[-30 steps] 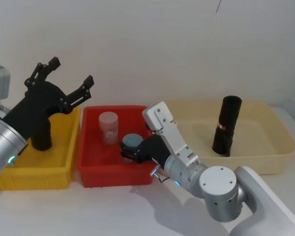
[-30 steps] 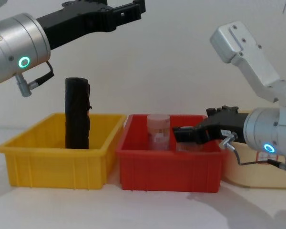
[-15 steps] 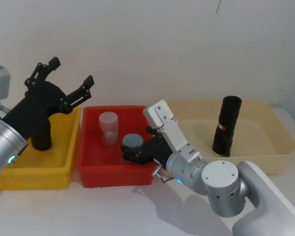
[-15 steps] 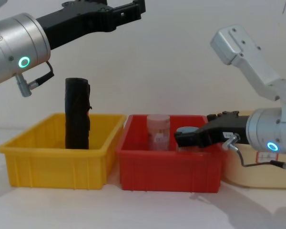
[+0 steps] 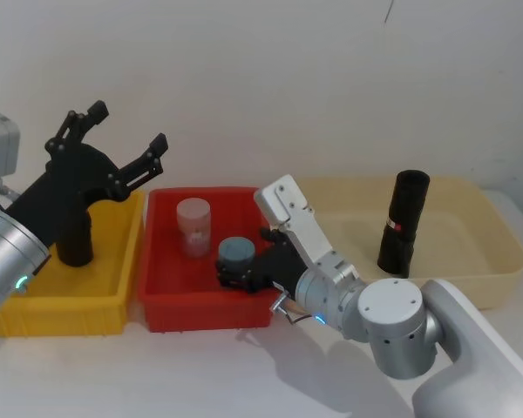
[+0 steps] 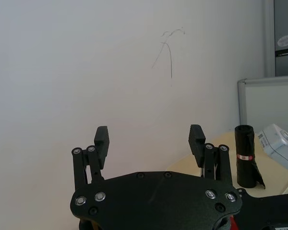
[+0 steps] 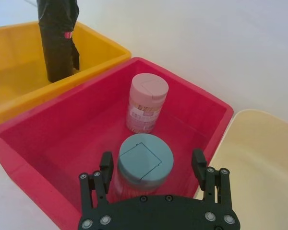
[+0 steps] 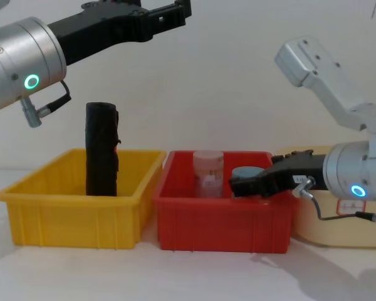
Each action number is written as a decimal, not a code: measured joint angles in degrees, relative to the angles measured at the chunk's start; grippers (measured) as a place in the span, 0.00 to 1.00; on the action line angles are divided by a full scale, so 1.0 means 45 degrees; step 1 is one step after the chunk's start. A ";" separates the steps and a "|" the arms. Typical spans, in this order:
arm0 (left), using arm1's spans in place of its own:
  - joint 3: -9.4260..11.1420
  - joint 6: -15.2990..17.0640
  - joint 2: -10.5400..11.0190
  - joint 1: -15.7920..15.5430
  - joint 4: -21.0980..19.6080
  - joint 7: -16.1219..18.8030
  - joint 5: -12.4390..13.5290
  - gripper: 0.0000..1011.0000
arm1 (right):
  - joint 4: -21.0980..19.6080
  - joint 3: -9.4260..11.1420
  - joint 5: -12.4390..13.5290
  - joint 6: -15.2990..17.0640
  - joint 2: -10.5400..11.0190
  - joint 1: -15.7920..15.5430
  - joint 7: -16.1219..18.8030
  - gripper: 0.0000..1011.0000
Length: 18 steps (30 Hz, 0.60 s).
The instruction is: Pick up the garbage bag with the one hand and transfer it to the other hand.
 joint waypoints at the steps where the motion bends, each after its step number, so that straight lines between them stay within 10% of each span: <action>1: 0.0000 0.0000 0.0000 0.0000 -0.0001 0.0000 -0.0001 0.99 | 0.0006 -0.0008 0.0013 0.0038 -0.0001 0.0019 0.0017 0.99; 18: 0.0000 0.0000 0.0000 0.0000 -0.0001 0.0000 0.0000 0.99 | 0.0214 -0.0008 0.0094 0.0580 -0.0185 0.0240 0.0039 0.88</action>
